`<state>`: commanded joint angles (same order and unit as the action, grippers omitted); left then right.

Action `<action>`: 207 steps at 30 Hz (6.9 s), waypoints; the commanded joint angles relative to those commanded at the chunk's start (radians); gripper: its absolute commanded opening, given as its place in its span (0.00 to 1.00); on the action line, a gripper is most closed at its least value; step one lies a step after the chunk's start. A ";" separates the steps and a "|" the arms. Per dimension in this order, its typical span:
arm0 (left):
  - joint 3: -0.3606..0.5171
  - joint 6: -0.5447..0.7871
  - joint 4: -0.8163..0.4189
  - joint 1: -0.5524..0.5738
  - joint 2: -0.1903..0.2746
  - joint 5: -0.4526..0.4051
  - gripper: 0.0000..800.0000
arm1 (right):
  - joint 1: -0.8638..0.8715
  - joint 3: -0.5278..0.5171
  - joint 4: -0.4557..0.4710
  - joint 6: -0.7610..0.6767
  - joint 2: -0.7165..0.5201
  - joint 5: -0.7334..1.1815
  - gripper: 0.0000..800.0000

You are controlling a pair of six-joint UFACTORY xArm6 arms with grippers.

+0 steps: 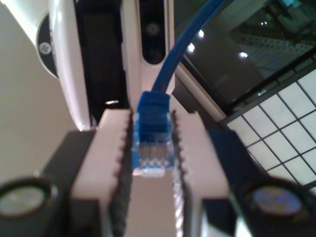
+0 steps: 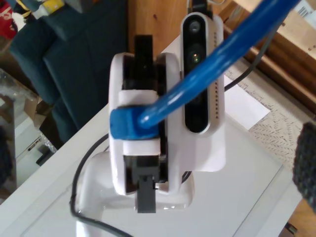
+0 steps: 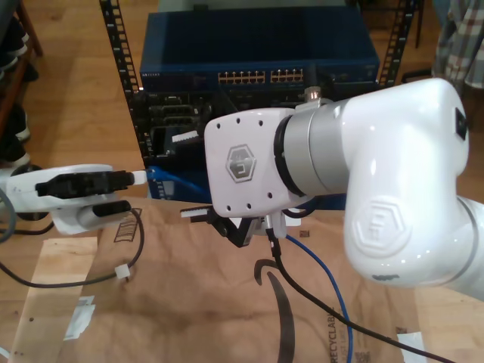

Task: Grab the cable and plug it in

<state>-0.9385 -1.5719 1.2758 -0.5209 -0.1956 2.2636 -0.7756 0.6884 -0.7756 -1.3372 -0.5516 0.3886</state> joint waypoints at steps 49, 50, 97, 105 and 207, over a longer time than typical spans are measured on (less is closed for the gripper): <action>0.035 0.002 0.000 0.043 0.040 0.049 0.04 | -0.041 -0.005 -0.002 -0.006 0.000 -0.037 0.50; 0.035 0.002 0.000 0.043 0.040 0.049 0.04 | -0.040 -0.005 -0.002 -0.006 0.000 -0.037 0.47; -0.166 0.005 -0.276 -0.137 0.095 -0.087 1.00 | 0.201 -0.149 0.100 -0.009 0.061 -0.322 0.03; -0.261 0.080 -0.772 -0.138 0.170 -0.087 1.00 | 0.319 -0.183 0.118 -0.006 0.157 -0.505 0.02; 0.833 1.330 -1.479 -1.056 0.721 -1.125 1.00 | 0.078 0.040 -0.230 0.387 0.695 -1.324 0.00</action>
<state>-0.1053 -0.2417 -0.2033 -1.5766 0.5255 1.1389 -0.6974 0.7282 -1.0058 -0.9505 0.1435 -0.9356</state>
